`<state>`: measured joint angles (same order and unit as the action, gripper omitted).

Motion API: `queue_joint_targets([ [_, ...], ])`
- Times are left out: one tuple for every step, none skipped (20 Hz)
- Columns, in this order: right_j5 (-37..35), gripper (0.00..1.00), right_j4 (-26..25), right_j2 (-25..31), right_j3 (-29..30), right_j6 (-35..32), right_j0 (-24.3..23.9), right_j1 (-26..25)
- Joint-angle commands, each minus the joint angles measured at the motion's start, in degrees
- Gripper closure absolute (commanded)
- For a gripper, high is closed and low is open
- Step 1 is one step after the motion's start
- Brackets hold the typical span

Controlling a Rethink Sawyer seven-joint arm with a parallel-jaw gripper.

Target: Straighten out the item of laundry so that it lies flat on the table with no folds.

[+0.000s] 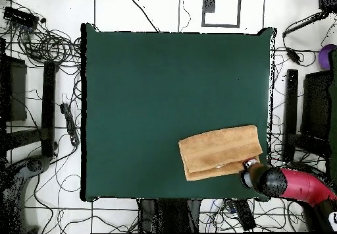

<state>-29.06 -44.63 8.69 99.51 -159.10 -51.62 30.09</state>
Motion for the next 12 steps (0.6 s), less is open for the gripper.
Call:
queue_joint_targets([
  [-0.6, 0.00, -5.8, 6.4, 1.6, 18.9, 0.6, -5.0],
  [0.2, 0.00, -6.0, 7.3, 0.8, 19.0, 0.0, -6.9],
  [0.3, 0.00, -6.1, 7.9, -0.1, 19.2, -0.4, -8.6],
  [1.0, 0.00, -6.6, 8.0, -1.0, 18.8, -0.3, -10.0],
  [1.7, 0.00, -7.1, 8.0, -2.0, 18.3, -0.1, -11.4],
  [2.1, 0.00, -7.4, 8.0, -2.7, 18.1, 0.1, -12.4],
  [2.5, 0.00, -7.7, 8.1, -3.4, 17.8, 0.3, -13.3],
  [2.7, 0.00, -7.9, 8.0, -3.7, 17.4, 0.5, -13.8],
  [2.9, 0.00, -8.1, 8.0, -4.0, 17.0, 0.7, -14.2],
  [2.9, 0.00, -8.2, 7.8, -4.1, 16.5, 1.0, -14.3],
  [2.9, 0.00, -8.1, 7.9, -4.1, 16.2, 1.3, -14.2],
  [2.9, 0.00, -7.9, 8.1, -3.9, 15.9, 1.4, -14.1],
])
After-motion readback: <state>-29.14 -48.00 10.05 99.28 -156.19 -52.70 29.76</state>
